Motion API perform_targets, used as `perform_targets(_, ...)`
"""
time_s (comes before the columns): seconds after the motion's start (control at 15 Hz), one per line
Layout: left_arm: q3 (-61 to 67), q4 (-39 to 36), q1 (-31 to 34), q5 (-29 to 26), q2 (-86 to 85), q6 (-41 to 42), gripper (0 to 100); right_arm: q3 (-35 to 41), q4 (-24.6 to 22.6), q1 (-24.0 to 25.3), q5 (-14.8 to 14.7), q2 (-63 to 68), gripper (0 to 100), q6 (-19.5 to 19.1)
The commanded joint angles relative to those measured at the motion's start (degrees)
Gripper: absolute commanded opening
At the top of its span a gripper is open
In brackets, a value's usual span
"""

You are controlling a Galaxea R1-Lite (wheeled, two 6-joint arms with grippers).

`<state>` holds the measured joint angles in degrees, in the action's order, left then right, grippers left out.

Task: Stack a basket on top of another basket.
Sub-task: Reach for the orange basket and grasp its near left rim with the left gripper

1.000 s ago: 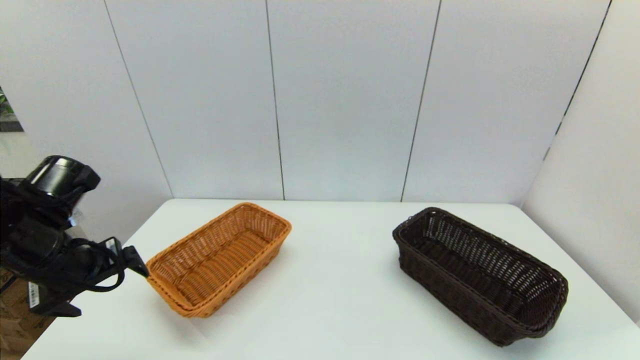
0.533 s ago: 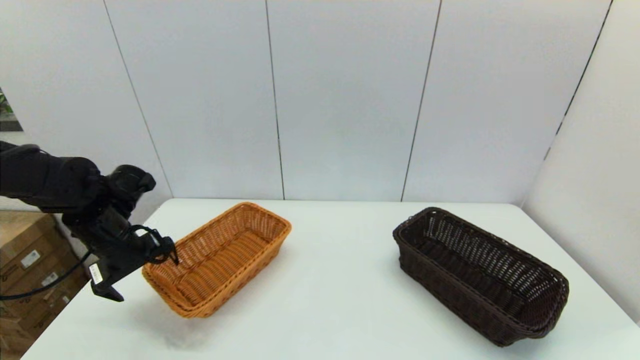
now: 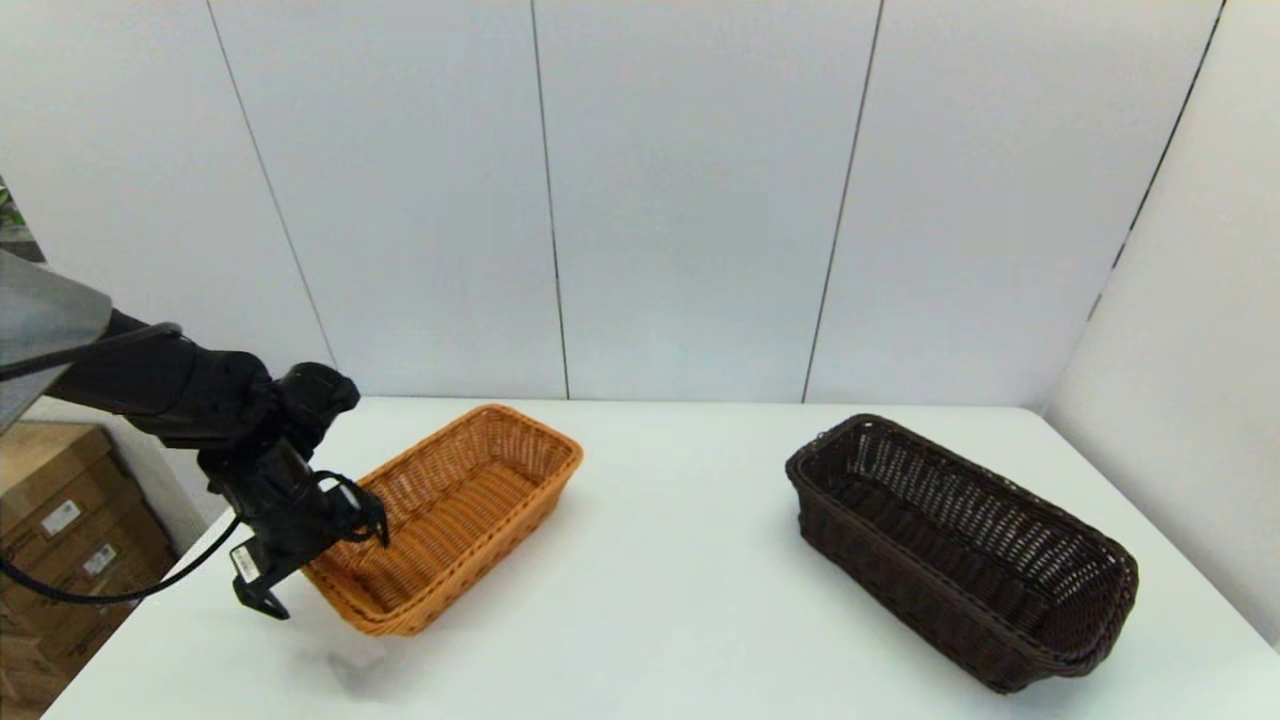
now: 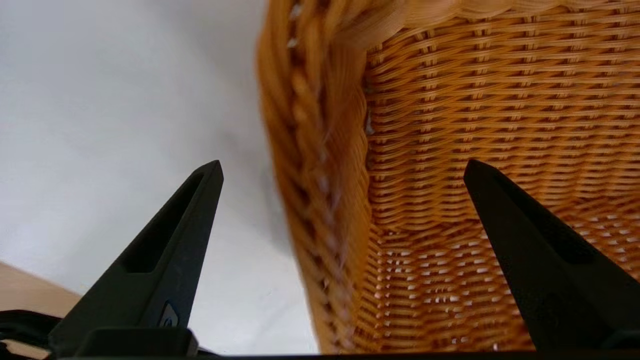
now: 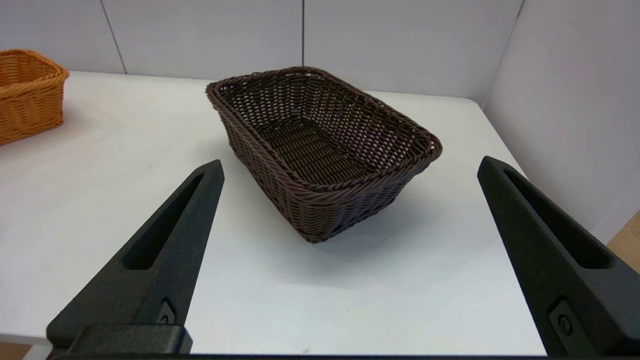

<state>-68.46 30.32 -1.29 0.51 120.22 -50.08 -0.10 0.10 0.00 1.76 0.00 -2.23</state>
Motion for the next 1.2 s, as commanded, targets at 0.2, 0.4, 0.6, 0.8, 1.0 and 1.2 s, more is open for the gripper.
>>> perform_targets(0.2, 0.08, 0.09, -2.57, -0.07, 2.30, -3.45, 100, 0.01, -0.01, 0.00, 0.00, 0.00, 100, -0.05)
perform_targets(0.4, 0.08, 0.09, -3.10, -0.07, 3.09, -3.71, 100, 0.01, -0.01, 0.00, 0.00, 0.00, 100, -0.05)
perform_targets(0.6, 0.17, 0.09, -3.19, -0.16, 4.23, -4.41, 100, 0.01, -0.01, 0.00, 0.00, 0.00, 100, -0.05)
perform_targets(0.8, 0.17, 0.09, -3.63, -0.16, 5.02, -4.50, 100, 0.01, -0.01, 0.00, 0.00, 0.00, 100, -0.05)
perform_targets(1.0, 0.08, 0.09, -3.89, -0.16, 5.46, -5.20, 100, 0.01, -0.01, 0.00, 0.00, 0.00, 100, -0.05)
perform_targets(1.2, 0.00, 0.09, -3.89, -0.16, 5.46, -5.82, 0, 0.01, -0.01, 0.00, 0.00, 0.00, 100, -0.05)
